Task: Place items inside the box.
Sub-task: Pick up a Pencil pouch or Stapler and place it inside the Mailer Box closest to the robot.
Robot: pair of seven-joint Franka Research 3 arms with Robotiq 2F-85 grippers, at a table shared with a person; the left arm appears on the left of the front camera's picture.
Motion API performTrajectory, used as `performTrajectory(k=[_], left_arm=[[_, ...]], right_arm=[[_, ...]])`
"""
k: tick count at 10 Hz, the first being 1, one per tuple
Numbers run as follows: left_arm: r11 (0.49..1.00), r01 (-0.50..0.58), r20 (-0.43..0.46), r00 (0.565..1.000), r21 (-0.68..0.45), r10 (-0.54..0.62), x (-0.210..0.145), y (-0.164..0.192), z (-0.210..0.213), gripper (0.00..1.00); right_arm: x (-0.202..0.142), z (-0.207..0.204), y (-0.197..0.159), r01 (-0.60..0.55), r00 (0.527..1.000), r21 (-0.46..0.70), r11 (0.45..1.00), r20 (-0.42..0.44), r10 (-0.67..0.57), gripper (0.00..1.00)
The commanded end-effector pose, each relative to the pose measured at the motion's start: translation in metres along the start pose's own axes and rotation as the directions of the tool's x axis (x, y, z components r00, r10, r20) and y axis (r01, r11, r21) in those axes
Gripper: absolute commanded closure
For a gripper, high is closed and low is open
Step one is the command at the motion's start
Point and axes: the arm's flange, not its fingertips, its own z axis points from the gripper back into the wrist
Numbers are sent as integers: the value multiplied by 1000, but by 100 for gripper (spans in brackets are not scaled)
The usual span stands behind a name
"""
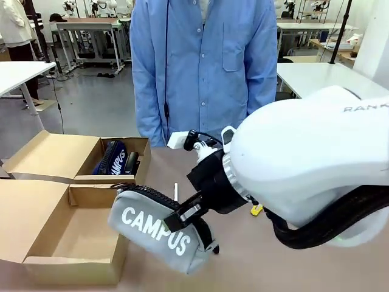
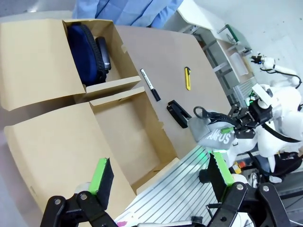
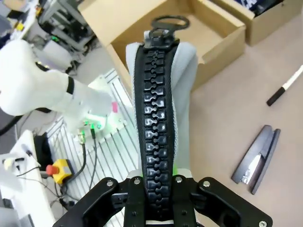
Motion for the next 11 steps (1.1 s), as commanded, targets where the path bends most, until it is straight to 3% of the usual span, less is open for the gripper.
performTrajectory(k=[1, 3, 5, 6, 7, 8, 9, 10, 11], left_arm=[[1000, 20, 12, 1000, -17, -20, 0, -2, -2, 0], [1000, 20, 12, 1000, -17, -20, 0, -2, -2, 0], [1000, 20, 12, 1000, -17, -20, 0, -2, -2, 0], [1000, 20, 12, 1000, -17, -20, 0, -2, -2, 0], [1000, 20, 12, 1000, -17, -20, 0, -2, -2, 0], [1000, 20, 12, 1000, -17, -20, 0, -2, -2, 0], [1000, 20, 12, 1000, -17, -20, 0, -2, -2, 0], [1000, 20, 12, 1000, -17, -20, 0, -2, -2, 0], [1000, 20, 12, 1000, -17, -20, 0, -2, -2, 0]], right_arm=[[14, -12, 1, 121, 991, -97, 988, 75, -114, 92], [53, -53, 53, 213, 957, -107, 971, 223, -186, 92], [83, -88, 87, 445, 873, -94, 891, 269, -408, 92], [89, -105, 98, 567, 802, -60, 821, 265, -535, 92], [96, -121, 102, 664, 709, -32, 747, 344, -616, 92], [104, -130, 106, 698, 643, 96, 710, 352, -680, 92], [108, -133, 107, 633, 640, 216, 743, 393, -660, 92], [53, -110, 64, 647, 726, 17, 762, 291, -623, 92], [53, -110, 64, 647, 726, 17, 762, 291, -623, 92]])
